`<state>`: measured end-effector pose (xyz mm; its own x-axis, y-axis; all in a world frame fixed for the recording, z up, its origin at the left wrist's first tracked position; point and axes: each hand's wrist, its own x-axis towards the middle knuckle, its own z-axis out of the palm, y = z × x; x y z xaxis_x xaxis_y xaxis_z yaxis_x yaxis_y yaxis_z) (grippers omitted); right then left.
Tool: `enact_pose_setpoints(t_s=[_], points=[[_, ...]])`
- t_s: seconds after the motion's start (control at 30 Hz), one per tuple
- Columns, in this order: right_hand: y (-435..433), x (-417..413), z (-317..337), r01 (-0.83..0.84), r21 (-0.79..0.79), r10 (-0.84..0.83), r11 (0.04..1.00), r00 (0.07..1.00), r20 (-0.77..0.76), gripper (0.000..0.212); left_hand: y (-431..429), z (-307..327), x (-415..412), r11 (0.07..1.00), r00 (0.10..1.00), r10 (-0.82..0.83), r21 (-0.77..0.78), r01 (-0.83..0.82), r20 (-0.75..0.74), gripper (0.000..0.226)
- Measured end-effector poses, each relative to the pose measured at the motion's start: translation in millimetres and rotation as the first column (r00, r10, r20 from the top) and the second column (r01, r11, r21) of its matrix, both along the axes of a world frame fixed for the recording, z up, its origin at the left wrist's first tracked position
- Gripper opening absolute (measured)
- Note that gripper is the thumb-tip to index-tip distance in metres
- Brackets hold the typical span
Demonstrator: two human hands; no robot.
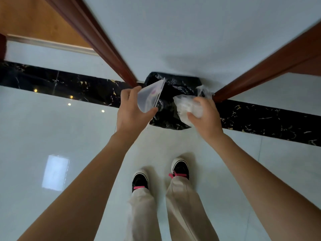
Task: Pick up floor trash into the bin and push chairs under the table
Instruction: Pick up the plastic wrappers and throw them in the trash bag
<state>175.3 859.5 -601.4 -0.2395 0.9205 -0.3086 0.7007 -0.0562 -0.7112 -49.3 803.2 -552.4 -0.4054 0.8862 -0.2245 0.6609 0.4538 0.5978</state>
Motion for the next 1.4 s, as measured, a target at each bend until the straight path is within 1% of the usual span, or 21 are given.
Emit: enact_pose_setpoints(t_s=[0.17, 0.23, 0.33, 0.43, 0.63, 0.73, 0.83, 1.0, 1.07, 1.13, 1.23, 1.3, 1.4], points=[[21.9, -10.5, -23.8, -0.229, -0.071, 0.231, 0.971, 0.973, 0.025, 0.063, 8.8, -18.4, 5.7, 1.0, 1.0, 0.004, -0.02, -0.003, 0.029, 0.076], [22.1, -8.0, -22.8, -0.253, -0.073, 0.256, 0.965, 0.966, 0.039, 0.062, 11.0, -18.2, 6.9, 1.0, 0.999, 0.002, -0.03, -0.001, 0.036, 0.075], [17.5, -2.9, -15.1, -0.15, -0.064, 0.148, 0.987, 0.988, -0.037, 0.057, 15.0, -18.0, 7.0, 0.999, 0.999, -0.012, -0.047, 0.014, 0.038, 0.076], [15.8, -0.6, -6.1, -0.068, -0.01, 0.067, 0.998, 0.994, -0.081, 0.052, 21.8, -19.3, 8.6, 0.997, 0.998, -0.055, -0.057, 0.057, 0.033, 0.076], [20.1, 7.4, 2.3, 0.122, 0.031, -0.116, 0.992, 0.982, -0.147, 0.044, 37.7, -32.4, 18.5, 0.957, 0.956, -0.286, -0.038, 0.289, 0.069, 0.075], [22.4, 12.5, 0.6, 0.217, 0.048, -0.206, 0.975, 0.963, -0.174, 0.042, 43.1, -44.3, 26.6, 0.942, 0.941, -0.331, -0.034, 0.334, 0.074, 0.074], [22.0, 14.9, -3.8, 0.229, 0.053, -0.216, 0.972, 0.96, -0.179, 0.041, 43.8, -54.4, 34.7, 0.937, 0.936, -0.34, -0.051, 0.345, 0.089, 0.074], [17.3, 16.6, -11.9, 0.175, 0.083, -0.162, 0.981, 0.977, -0.142, 0.043, 44.3, -67.7, 44.8, 0.915, 0.922, -0.386, -0.108, 0.388, 0.04, 0.077], [16.1, 16.9, -13.7, 0.121, 0.121, -0.107, 0.985, 0.988, -0.112, 0.043, 47.1, -70.9, 48.9, 0.914, 0.92, -0.393, -0.108, 0.392, 0.016, 0.077], [17.2, 18.4, -15.5, 0.047, 0.175, -0.04, 0.983, 0.998, -0.043, 0.044, 49.3, -74.4, 53.7, 0.923, 0.928, -0.373, -0.104, 0.371, -0.002, 0.075], [19.9, 22.0, -18.4, -0.146, 0.28, 0.097, 0.949, 0.979, 0.182, 0.046, 48.7, -79.3, 60.0, 0.943, 0.947, -0.321, -0.096, 0.319, 0.001, 0.073], [22.0, 25.0, -21.4, -0.221, 0.326, 0.121, 0.919, 0.946, 0.302, 0.047, 47.4, -82.3, 62.4, 0.95, 0.953, -0.302, -0.078, 0.302, 0.014, 0.073], [22.2, 27.8, -24.9, -0.242, 0.329, 0.103, 0.913, 0.916, 0.387, 0.049, 46.1, -83.2, 63.6, 0.956, 0.958, -0.286, -0.06, 0.286, 0.007, 0.073]])
